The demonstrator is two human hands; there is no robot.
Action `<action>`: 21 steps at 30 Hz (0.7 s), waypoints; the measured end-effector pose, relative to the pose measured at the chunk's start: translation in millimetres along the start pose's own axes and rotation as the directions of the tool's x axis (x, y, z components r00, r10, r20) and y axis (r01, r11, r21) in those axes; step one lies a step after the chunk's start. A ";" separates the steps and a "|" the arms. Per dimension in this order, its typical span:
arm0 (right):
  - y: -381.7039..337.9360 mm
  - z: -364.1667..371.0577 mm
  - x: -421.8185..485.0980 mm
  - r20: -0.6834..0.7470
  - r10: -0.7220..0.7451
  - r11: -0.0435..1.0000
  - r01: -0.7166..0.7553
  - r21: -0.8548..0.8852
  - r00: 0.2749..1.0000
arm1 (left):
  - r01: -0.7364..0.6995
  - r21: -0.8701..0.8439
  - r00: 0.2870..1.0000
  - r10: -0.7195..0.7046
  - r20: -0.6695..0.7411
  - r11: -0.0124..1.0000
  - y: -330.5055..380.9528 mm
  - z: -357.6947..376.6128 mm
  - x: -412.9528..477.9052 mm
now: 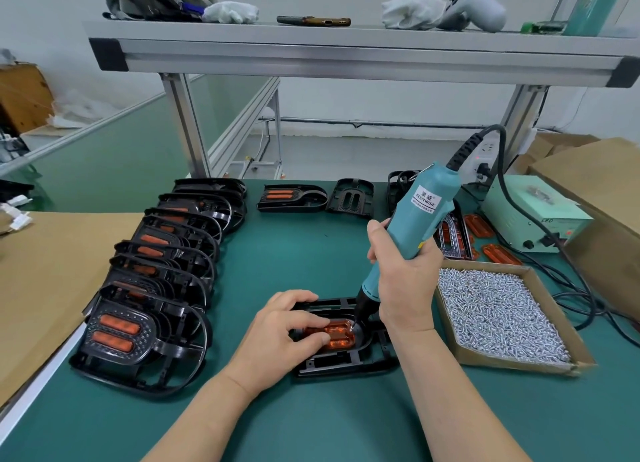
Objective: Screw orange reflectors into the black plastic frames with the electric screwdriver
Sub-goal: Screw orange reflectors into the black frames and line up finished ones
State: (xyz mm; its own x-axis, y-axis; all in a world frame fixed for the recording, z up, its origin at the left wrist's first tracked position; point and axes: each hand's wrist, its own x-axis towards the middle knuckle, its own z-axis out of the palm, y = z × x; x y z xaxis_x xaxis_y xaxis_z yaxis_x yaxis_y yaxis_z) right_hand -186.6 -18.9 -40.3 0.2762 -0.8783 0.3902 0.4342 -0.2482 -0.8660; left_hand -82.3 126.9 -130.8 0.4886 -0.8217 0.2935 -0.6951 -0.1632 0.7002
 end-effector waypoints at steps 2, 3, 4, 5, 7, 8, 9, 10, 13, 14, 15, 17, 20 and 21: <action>0.4 1.2 -0.5 -0.008 -0.004 1.000 0.004 0.005 1.000 | 0.000 0.005 1.000 0.000 0.006 1.000 -0.3 -0.4 0.0; 0.9 1.9 -0.7 -0.010 -0.004 1.000 0.004 0.006 1.000 | 0.000 0.010 1.000 0.000 0.006 1.000 -0.6 -0.4 0.0; 1.2 2.1 -1.0 -0.010 -0.003 1.000 0.004 0.006 1.000 | 0.001 0.012 1.000 -0.001 0.004 1.000 -0.8 -0.7 -0.2; 1.3 1.9 -1.3 -0.008 -0.004 1.000 0.004 0.008 1.000 | 0.002 0.007 1.000 -0.002 0.003 1.000 -0.7 -0.8 -0.3; 1.0 -0.1 -1.3 0.000 -0.010 1.000 0.010 0.021 1.000 | -0.003 -0.005 1.000 0.003 0.001 1.000 0.8 -0.9 -0.4; 1.0 -1.2 -0.9 0.007 -0.011 1.000 0.011 0.028 1.000 | -0.006 -0.005 1.000 0.006 0.000 1.000 1.5 -0.9 -0.3; 1.2 -1.8 -0.4 0.013 -0.010 0.999 0.009 0.031 1.000 | -0.007 -0.001 1.000 0.007 -0.002 1.000 2.0 -0.9 -0.1; 1.5 -2.3 0.0 0.020 -0.006 1.000 0.006 0.028 1.000 | -0.005 0.004 1.000 0.005 -0.004 1.000 2.3 -1.0 0.0; 2.1 -1.2 -0.8 0.060 -0.002 1.000 0.000 0.028 0.998 | 0.005 0.003 1.000 -0.005 0.001 1.000 3.0 -1.9 -0.4; 2.4 -0.8 -1.5 0.079 -0.009 1.000 0.006 0.027 0.997 | 0.004 0.001 1.000 -0.004 0.002 1.000 3.1 -2.1 -0.5; 2.8 -0.3 -2.2 0.097 -0.018 1.000 0.016 0.021 0.995 | 0.002 0.000 1.000 -0.002 0.003 1.000 3.0 -2.1 -0.6; 3.4 -0.1 -2.6 0.118 -0.030 1.000 0.030 0.009 0.993 | 0.000 -0.004 1.000 0.000 0.006 1.000 2.8 -2.0 -0.7; 4.7 -1.8 -0.4 0.111 -0.013 1.000 0.013 0.005 0.994 | -0.001 -0.002 1.000 0.001 0.003 1.000 2.8 -1.6 -0.5; 5.1 -2.2 0.8 0.104 -0.001 1.000 0.000 0.006 0.995 | 0.002 0.000 1.000 -0.002 0.002 1.000 2.7 -1.5 -0.2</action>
State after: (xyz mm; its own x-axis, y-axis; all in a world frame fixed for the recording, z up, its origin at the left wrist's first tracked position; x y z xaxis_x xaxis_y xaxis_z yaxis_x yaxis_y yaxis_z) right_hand -186.1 -21.8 -45.0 0.3637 -0.8308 0.4212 0.4395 -0.2456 -0.8640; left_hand -83.5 127.5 -128.0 0.4889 -0.8225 0.2906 -0.6940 -0.1650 0.7008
